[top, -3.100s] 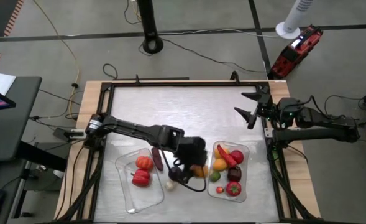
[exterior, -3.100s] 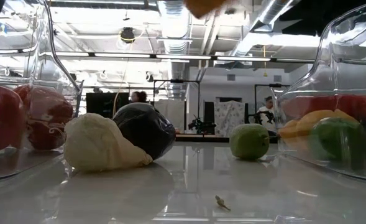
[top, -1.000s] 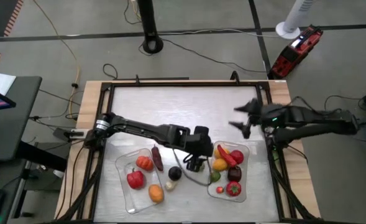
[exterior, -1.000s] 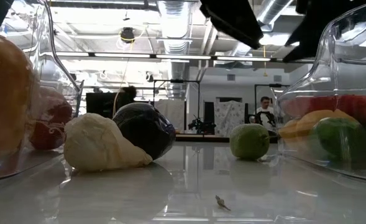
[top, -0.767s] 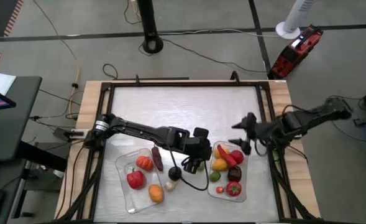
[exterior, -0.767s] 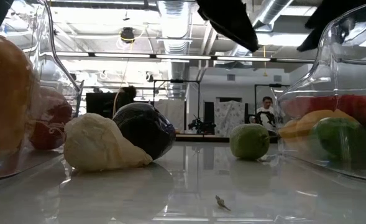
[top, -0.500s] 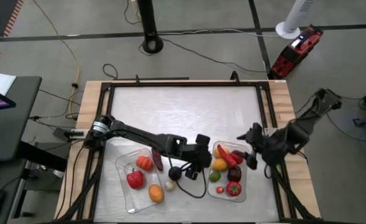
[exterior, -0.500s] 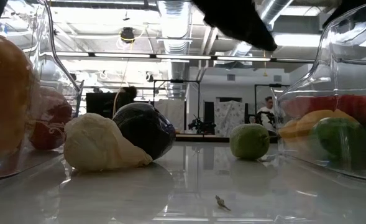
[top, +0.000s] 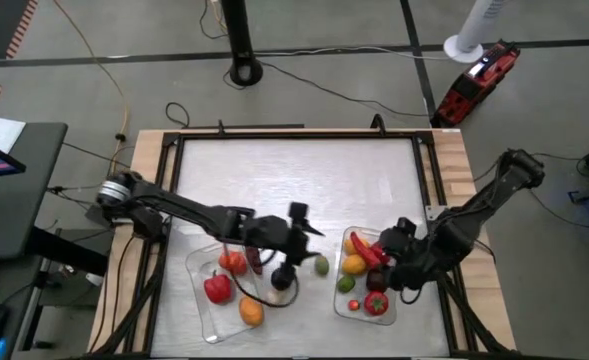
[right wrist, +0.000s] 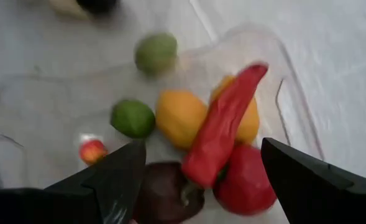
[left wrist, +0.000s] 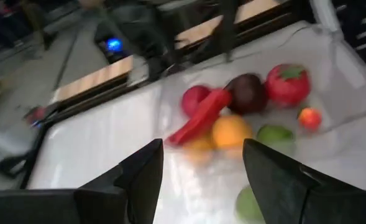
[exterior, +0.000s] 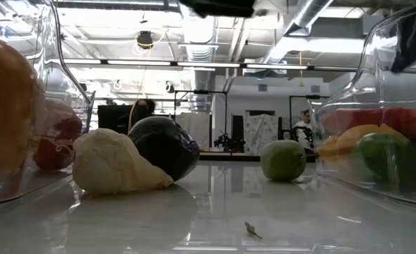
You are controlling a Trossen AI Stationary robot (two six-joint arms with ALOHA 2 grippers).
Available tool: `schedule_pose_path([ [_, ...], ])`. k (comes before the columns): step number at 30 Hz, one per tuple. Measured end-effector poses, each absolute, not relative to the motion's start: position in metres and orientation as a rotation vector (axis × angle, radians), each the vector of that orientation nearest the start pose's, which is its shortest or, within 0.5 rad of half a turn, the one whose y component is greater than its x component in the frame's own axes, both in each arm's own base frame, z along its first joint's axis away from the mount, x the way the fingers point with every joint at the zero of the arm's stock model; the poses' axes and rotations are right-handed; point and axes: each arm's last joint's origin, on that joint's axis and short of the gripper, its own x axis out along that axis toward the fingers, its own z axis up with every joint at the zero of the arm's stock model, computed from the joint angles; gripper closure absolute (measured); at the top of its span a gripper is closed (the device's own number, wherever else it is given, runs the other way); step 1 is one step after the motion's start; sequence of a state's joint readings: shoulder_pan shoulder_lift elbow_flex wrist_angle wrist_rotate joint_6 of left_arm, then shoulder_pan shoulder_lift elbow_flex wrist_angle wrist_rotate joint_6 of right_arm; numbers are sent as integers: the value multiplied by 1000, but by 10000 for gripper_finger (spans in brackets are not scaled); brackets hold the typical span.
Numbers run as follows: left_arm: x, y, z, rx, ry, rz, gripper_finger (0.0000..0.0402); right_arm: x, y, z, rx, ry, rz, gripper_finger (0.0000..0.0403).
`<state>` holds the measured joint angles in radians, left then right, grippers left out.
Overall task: Sort produce into baskets
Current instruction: Put the red chili pepper from the right transparent bin to the left transparent bin
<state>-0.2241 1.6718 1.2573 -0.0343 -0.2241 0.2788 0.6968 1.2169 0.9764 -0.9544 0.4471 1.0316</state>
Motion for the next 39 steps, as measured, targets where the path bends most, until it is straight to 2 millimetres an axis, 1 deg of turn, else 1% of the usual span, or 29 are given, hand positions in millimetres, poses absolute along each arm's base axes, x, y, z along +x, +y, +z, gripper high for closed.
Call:
schedule_pose_path([
  [4,342,-69,290,322,380,9,194,188,131,246,260,1083,-338,59],
  [8,320,-62,296,283,350,70,194,204,134,244,187,1136,-384,59],
  [12,304,-57,303,249,331,137,194,218,136,239,124,1196,-409,59],
  [14,300,-55,305,220,323,165,194,222,136,234,114,1226,-411,59],
  [16,298,-54,302,180,336,186,194,226,136,228,101,1251,-423,59],
  [21,296,-54,288,107,388,190,194,234,140,211,72,1328,-408,73],
  [24,295,-54,284,95,430,193,194,238,141,201,38,1369,-408,93],
  [28,294,-55,284,85,429,190,194,243,138,191,20,1423,-406,121],
  [32,295,-56,285,86,426,187,194,247,135,185,27,1449,-405,148],
  [36,294,-56,285,88,430,187,194,247,131,178,64,1480,-385,190],
  [39,294,-56,285,90,431,187,194,246,130,177,65,1489,-382,228],
])
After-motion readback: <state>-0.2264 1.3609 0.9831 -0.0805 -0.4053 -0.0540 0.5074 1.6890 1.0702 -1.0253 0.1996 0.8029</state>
